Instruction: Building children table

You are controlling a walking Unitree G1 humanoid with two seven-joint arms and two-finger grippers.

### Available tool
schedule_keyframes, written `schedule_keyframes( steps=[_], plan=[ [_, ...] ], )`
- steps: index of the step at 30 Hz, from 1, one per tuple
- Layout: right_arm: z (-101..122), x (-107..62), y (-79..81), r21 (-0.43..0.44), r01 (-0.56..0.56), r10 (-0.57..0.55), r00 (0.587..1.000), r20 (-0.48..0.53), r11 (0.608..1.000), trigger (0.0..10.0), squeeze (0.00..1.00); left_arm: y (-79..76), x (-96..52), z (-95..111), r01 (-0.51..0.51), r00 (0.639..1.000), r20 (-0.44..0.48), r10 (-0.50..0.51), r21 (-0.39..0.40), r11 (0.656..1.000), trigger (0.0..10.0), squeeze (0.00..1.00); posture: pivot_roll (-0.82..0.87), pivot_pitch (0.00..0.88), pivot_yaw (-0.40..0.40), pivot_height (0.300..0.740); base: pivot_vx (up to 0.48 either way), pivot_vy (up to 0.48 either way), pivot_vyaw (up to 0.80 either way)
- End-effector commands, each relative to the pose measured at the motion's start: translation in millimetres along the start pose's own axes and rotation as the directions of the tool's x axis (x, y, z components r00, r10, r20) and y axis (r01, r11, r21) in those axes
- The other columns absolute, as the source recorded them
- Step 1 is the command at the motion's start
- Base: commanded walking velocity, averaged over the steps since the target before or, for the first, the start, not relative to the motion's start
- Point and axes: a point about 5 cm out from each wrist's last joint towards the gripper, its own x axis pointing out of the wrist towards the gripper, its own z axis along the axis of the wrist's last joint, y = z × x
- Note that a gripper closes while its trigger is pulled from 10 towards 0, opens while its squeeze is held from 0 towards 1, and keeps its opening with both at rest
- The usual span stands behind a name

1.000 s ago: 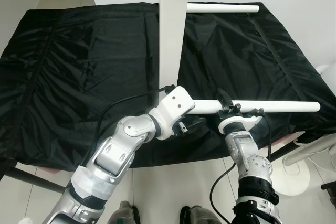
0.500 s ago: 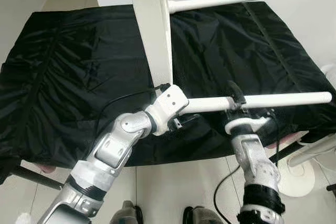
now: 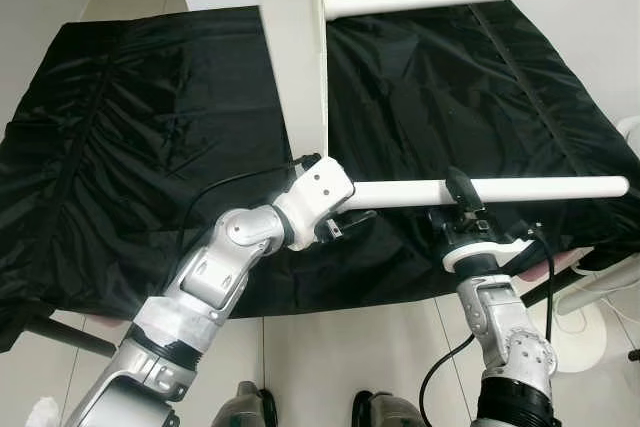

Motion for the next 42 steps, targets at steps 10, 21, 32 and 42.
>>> schedule_keyframes(
  steps=[10,21,32,42],
  plan=[
    [-19.9,-48.8,-9.3,0.124,0.085,-0.086,0.996,0.005,0.989,10.0,0.0,16.8,-9.7,-14.7,-0.053,0.997,-0.06,0.052,-0.013,0.999,10.0,0.0,-0.1,0.15,0.064,0.74,0.0,0.0,0.0],
    [-2.9,-71.4,-24.5,0.207,0.152,-0.176,0.979,0.099,0.966,10.0,0.0,16.5,-12.3,-17.6,-0.039,0.997,-0.07,0.04,0.011,0.999,10.0,0.0,-0.1,0.154,0.085,0.74,0.0,0.0,0.0],
    [17.3,-83.9,-40.1,0.292,0.136,-0.201,0.958,0.204,0.947,10.0,0.0,27.0,-14.1,-13.7,-0.006,0.996,-0.09,0.019,0.135,0.991,10.0,0.0,-0.1,0.147,0.127,0.74,0.0,0.0,0.0],
    [7.9,-91.4,-48.6,0.316,0.145,-0.215,0.956,0.198,0.938,10.0,0.0,20.8,-11.4,-24.4,0.056,0.988,-0.154,-0.005,0.331,0.942,10.0,0.0,-0.1,0.148,0.145,0.74,0.0,0.0,0.0]
  ],
)
